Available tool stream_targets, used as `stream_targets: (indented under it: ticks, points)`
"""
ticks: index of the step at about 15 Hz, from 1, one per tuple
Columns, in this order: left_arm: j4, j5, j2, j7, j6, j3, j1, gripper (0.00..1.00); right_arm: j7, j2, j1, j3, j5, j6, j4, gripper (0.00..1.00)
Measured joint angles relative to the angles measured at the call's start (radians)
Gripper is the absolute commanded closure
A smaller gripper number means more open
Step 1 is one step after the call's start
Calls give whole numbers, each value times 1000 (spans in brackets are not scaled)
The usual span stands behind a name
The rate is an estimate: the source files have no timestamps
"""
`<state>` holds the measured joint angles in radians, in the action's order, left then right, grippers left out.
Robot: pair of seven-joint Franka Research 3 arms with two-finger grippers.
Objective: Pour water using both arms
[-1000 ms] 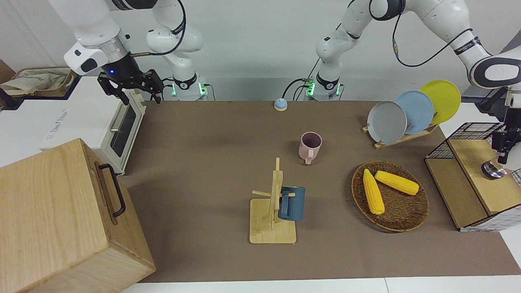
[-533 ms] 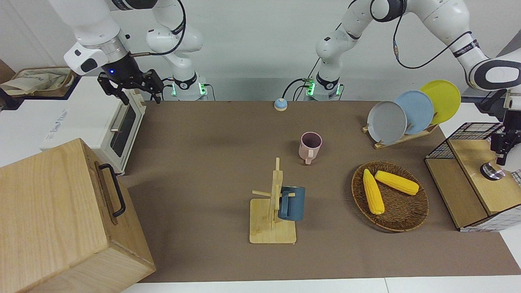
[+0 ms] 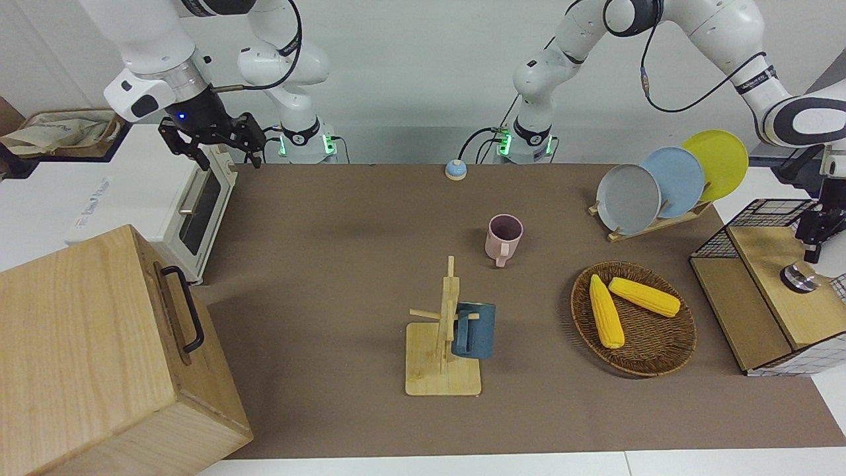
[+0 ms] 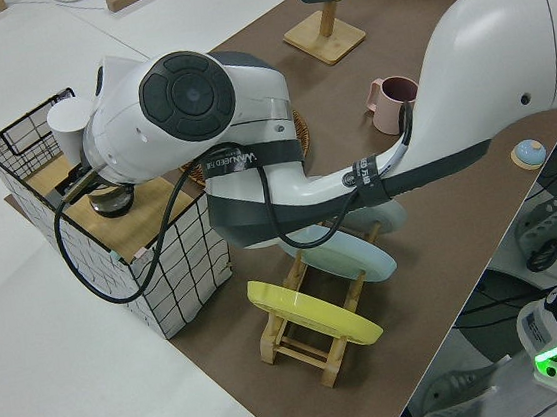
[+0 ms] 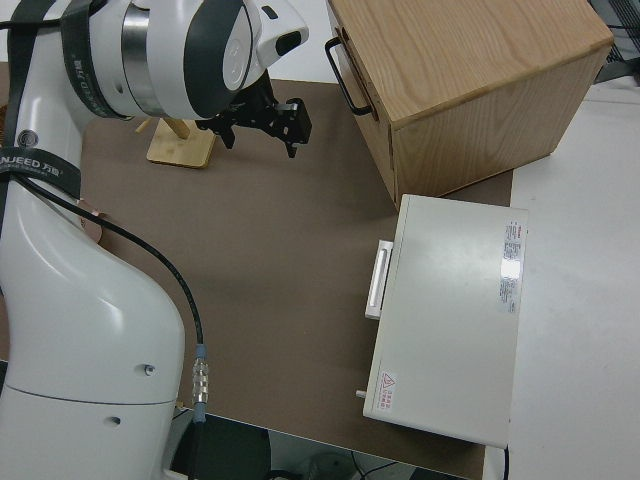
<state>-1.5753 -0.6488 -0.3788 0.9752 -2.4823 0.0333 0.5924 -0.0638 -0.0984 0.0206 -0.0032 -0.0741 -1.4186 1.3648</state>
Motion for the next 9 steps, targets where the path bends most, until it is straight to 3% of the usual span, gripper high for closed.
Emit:
stream_targets:
  ticks: [3, 9]
  points:
    - [8, 54, 2, -77, 37, -2, 2, 0, 0, 0, 0, 0, 0, 0, 0, 7]
    - [75, 330, 56, -277, 257, -3, 2, 0, 0, 0, 0, 0, 0, 0, 0, 7]
